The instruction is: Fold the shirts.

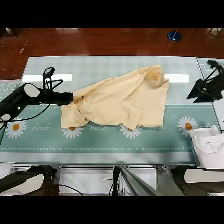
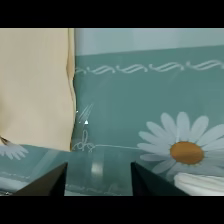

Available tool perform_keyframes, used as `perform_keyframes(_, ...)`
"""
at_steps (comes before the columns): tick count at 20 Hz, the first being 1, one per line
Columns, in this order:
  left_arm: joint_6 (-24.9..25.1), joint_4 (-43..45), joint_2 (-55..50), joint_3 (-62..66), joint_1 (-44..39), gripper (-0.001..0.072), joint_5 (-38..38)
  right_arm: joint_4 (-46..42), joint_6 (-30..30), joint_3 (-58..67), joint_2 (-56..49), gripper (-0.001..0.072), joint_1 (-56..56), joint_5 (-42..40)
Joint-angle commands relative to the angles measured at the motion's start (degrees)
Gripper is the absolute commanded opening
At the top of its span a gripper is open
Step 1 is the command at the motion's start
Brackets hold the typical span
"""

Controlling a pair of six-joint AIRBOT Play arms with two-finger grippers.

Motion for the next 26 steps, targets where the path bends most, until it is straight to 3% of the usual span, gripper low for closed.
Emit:
perform_keyframes(1, 0.22, 0.00, -0.04, 0.04, 0.02, 0.0034, -0.63, 6.64, -4.52, -18.58, 7.43, 0.0561, -1.22, -9.53)
perform_keyframes(2, 0.22, 0.02, -0.04, 0.04, 0.02, 0.0034, -0.63, 8.09, -5.66, -22.47, 8.39, 0.0590, -1.22, -10.93)
perform_keyframes(8, 0.20, 0.00, -0.04, 0.04, 0.02, 0.0034, -0.68, 17.55, -9.16, -36.02, 8.85, 0.0589, -1.20, -17.99)
perform_keyframes(16, 0.20, 0.02, -0.04, 0.04, 0.02, 0.0034, -0.63, 21.77, -10.95, -40.59, 8.85, 0.0579, 2.51, -24.02)
perform_keyframes(18, 0.20, 0.02, -0.04, 0.04, 0.02, 0.0034, -0.66, 21.68, -8.92, -40.59, 8.85, 0.0497, 6.97, -28.33)
perform_keyframes(19, 0.20, 0.02, -0.04, 0.04, 0.02, 0.0034, -0.66, 21.68, -7.39, -40.57, 8.85, 0.0406, 9.55, -31.61)
perform_keyframes(20, 0.22, 0.02, -0.04, 0.04, 0.02, 0.0034, -0.66, 21.73, -5.95, -40.57, 8.85, 0.0270, 11.74, -34.34)
perform_keyframes(21, 0.22, 0.02, -0.04, 0.04, 0.02, 0.0034, -0.66, 22.18, -5.22, -40.54, 8.85, 0.0059, 13.64, -35.89)
perform_keyframes(22, 0.22, 0.02, -0.04, 0.04, 0.04, 0.0034, -0.66, 23.80, -5.46, -40.50, 8.87, 0.0011, 14.56, -35.63)
perform_keyframes(24, 1.55, 0.02, 0.17, 0.57, 0.70, 0.0034, -2.01, 29.05, -9.40, -40.44, 10.69, 0.0011, 14.21, -31.71)
perform_keyframes(26, 4.13, 0.04, 0.22, 4.13, 3.52, 0.0033, -8.68, 32.26, -10.99, -38.62, 16.33, 0.0011, 12.28, -27.17)
